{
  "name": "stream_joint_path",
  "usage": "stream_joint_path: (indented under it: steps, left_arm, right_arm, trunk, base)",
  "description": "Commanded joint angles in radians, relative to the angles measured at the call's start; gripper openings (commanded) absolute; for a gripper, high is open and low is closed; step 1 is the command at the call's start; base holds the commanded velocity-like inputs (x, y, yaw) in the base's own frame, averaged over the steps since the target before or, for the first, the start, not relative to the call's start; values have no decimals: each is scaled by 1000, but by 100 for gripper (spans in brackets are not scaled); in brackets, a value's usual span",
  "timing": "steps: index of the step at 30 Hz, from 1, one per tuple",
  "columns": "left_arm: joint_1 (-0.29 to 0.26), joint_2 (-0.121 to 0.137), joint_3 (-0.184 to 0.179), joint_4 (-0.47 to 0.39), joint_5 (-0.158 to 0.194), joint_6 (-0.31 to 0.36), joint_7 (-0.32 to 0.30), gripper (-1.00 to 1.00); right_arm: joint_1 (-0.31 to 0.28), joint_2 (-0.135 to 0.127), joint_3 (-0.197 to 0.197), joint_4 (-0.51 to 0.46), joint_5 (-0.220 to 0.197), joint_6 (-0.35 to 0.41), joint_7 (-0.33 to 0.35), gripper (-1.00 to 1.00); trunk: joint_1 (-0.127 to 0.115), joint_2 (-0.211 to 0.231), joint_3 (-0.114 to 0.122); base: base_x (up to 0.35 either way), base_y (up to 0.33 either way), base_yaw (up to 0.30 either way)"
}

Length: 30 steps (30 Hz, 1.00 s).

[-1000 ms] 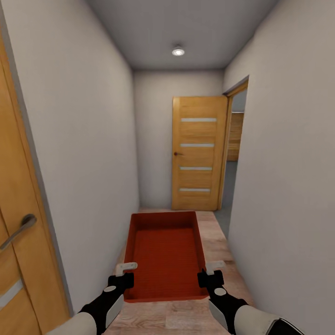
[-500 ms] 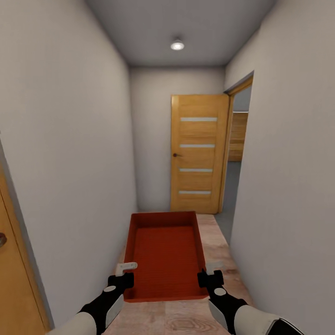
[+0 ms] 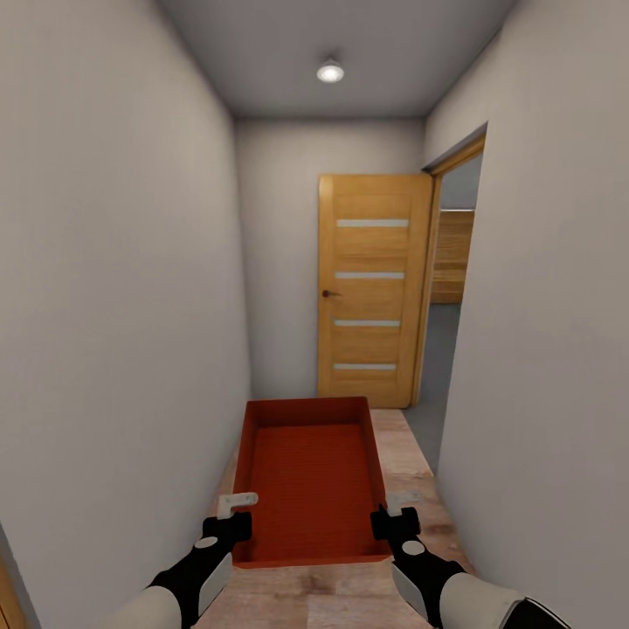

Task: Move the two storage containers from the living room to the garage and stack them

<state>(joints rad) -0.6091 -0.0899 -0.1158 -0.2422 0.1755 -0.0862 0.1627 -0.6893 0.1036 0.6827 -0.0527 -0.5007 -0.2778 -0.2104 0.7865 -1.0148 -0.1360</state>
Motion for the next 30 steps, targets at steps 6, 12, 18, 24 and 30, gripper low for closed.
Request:
stream_joint_path:
  steps: [6, 12, 18, 24, 30]
  left_arm:
    - [-1, 10, -21, -2, -5, -18, 34, -100]
    - [0, 10, -21, -2, -5, -18, 34, -100]
    - [0, 10, -21, -2, -5, -18, 34, -100]
    - [-1, 10, -21, -2, -5, -18, 34, -100]
    - [-1, 10, -21, -2, -5, -18, 34, -100]
  right_arm:
    - [-1, 1, -77, -2, -6, 5, 3, -100]
    - [-1, 1, -77, -1, -6, 6, 3, -100]
    - [-1, 1, -77, -1, -6, 5, 3, -100]
    - [-1, 1, -77, -1, -5, 5, 3, -100]
    - [-1, 1, -77, -1, -5, 5, 3, -100]
  trunk:
    - [1, -1, -1]
    - [1, -1, -1]
    - [1, -1, -1]
    - [1, -1, -1]
    - [1, -1, -1]
  base:
    - [323, 0, 0]
    - [323, 0, 0]
    - [323, 0, 0]
    - [323, 0, 0]
    - [323, 0, 0]
